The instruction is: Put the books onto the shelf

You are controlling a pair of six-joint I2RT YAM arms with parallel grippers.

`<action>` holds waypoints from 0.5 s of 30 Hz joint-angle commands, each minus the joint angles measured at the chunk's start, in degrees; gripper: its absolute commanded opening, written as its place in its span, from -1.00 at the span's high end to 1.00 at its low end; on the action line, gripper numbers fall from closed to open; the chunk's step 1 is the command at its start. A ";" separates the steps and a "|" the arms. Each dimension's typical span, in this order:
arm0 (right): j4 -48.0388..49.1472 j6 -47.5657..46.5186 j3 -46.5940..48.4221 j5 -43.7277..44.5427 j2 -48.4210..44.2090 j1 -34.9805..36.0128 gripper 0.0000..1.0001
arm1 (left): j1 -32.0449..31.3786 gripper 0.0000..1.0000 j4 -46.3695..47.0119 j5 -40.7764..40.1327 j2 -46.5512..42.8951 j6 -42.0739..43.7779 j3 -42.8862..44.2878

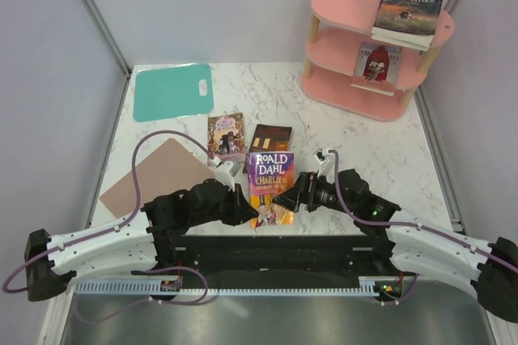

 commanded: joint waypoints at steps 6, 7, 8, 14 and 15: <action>-8.90 -7.82 0.96 4.86 -11.13 0.36 -0.96 | 1.64 0.96 12.51 -3.45 5.27 13.65 7.56; -8.90 -8.25 0.78 5.03 -11.57 0.27 -0.96 | 2.78 0.96 13.13 -1.70 7.19 15.49 8.35; -9.08 -8.43 0.60 5.56 -11.83 0.36 -0.96 | 3.57 0.96 13.40 -0.90 8.17 16.12 10.10; -12.67 -8.26 1.56 10.65 -9.91 -1.82 -0.96 | 10.16 0.96 14.71 9.55 18.79 20.34 17.92; -13.12 -8.17 2.18 10.14 -6.77 -2.62 -0.96 | 10.87 0.96 14.63 10.35 19.86 20.52 18.81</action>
